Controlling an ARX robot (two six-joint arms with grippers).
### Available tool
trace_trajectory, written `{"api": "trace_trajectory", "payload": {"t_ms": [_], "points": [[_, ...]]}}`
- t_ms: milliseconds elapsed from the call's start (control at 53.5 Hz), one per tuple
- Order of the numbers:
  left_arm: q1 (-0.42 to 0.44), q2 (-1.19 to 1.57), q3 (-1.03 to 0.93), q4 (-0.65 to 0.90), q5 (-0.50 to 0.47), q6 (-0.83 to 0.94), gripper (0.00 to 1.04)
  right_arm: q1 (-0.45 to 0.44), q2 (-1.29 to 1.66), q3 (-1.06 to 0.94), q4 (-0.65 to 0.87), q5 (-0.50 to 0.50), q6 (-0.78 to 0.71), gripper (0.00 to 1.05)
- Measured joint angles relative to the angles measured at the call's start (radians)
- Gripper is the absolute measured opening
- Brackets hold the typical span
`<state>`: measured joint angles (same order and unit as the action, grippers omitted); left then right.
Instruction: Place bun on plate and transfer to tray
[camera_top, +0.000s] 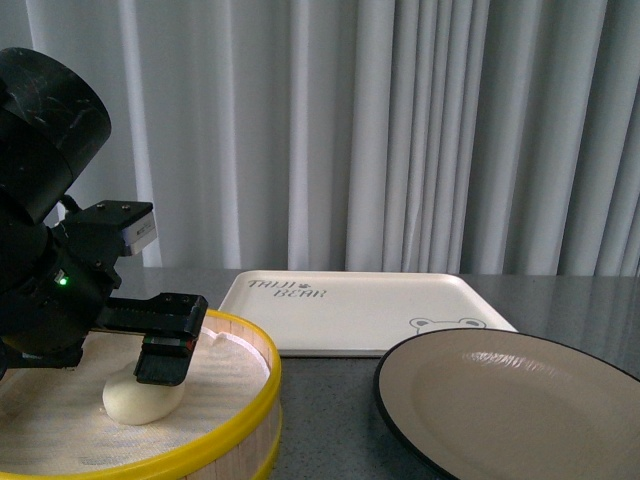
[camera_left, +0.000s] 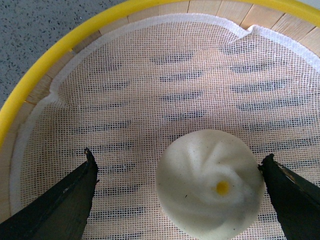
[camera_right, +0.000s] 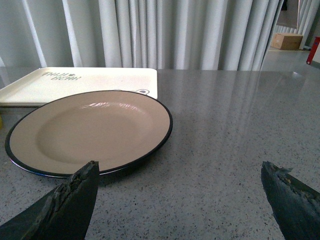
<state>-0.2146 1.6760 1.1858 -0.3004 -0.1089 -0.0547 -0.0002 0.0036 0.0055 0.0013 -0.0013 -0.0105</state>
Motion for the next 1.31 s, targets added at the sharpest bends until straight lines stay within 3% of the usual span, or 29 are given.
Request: {"api": "trace_trajectory", "payload": {"t_ms": [206,673,822,972,1158,1308], "points": [[-0.005,0.007,0.000,0.000,0.008,-0.012,0.96,0.000,0.000,0.000,0.000,0.000,0.000,0.96],[-0.005,-0.029,0.000,-0.010,0.062,-0.033,0.24,0.000,0.000,0.000,0.000,0.000,0.000,0.96],[-0.007,-0.053,0.024,-0.010,0.087,-0.034,0.06,0.000,0.000,0.000,0.000,0.000,0.000,0.96],[-0.055,-0.064,0.084,0.070,0.137,-0.021,0.04,0.000,0.000,0.000,0.000,0.000,0.000,0.96],[-0.216,-0.008,0.169,0.145,0.267,0.045,0.04,0.000,0.000,0.000,0.000,0.000,0.000,0.96],[-0.321,0.082,0.215,0.146,0.314,0.106,0.04,0.000,0.000,0.000,0.000,0.000,0.000,0.96]]}}
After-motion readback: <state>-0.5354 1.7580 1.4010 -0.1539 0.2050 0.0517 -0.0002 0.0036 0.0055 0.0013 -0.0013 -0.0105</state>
